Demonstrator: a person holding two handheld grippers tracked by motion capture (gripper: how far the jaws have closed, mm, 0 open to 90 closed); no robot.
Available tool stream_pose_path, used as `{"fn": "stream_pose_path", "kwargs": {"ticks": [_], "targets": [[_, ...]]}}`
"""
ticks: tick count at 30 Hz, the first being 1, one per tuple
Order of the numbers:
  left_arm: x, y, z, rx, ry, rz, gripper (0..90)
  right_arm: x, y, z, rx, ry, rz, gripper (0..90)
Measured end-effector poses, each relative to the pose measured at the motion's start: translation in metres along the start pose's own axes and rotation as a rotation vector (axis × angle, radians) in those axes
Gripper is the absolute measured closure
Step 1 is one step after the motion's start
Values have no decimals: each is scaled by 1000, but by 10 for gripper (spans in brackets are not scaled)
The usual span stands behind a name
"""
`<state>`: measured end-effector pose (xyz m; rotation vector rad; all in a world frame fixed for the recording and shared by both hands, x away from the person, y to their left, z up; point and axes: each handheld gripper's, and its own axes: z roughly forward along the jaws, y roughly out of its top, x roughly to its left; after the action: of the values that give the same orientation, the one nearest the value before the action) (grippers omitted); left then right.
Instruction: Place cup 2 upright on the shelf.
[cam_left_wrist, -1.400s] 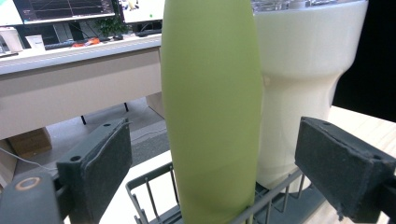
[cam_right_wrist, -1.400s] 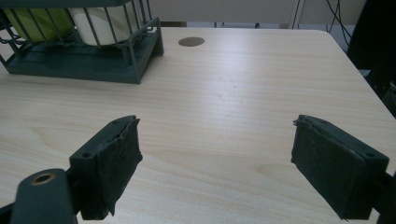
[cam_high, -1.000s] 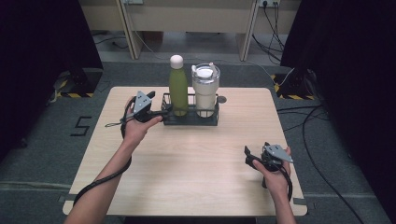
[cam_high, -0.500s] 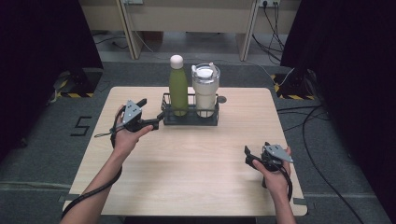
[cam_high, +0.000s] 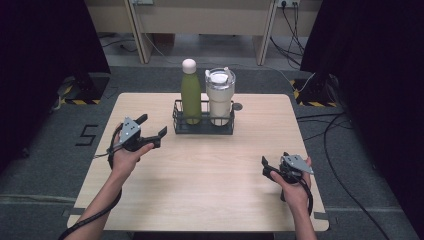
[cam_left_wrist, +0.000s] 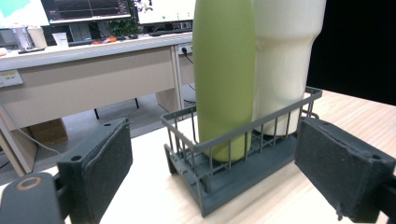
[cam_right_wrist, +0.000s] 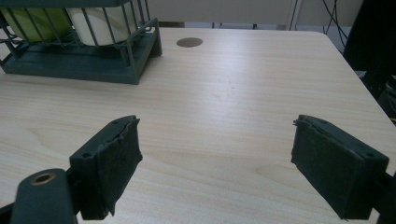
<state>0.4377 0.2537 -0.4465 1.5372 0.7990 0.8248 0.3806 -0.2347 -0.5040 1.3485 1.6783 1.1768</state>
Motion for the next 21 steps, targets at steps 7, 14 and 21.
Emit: {"fn": "stream_pose_path", "kwargs": {"ticks": [7,14,21], "targets": [[2,-13,-18,14,10,-5,107,-1,0,-1,-1,-3,0,154],[5,-27,-37,30,27,-19,107,-1,0,0,-2,-3,1,154],[5,-42,-54,39,41,-40,107,0,0,0,1,-4,1,154]]}}
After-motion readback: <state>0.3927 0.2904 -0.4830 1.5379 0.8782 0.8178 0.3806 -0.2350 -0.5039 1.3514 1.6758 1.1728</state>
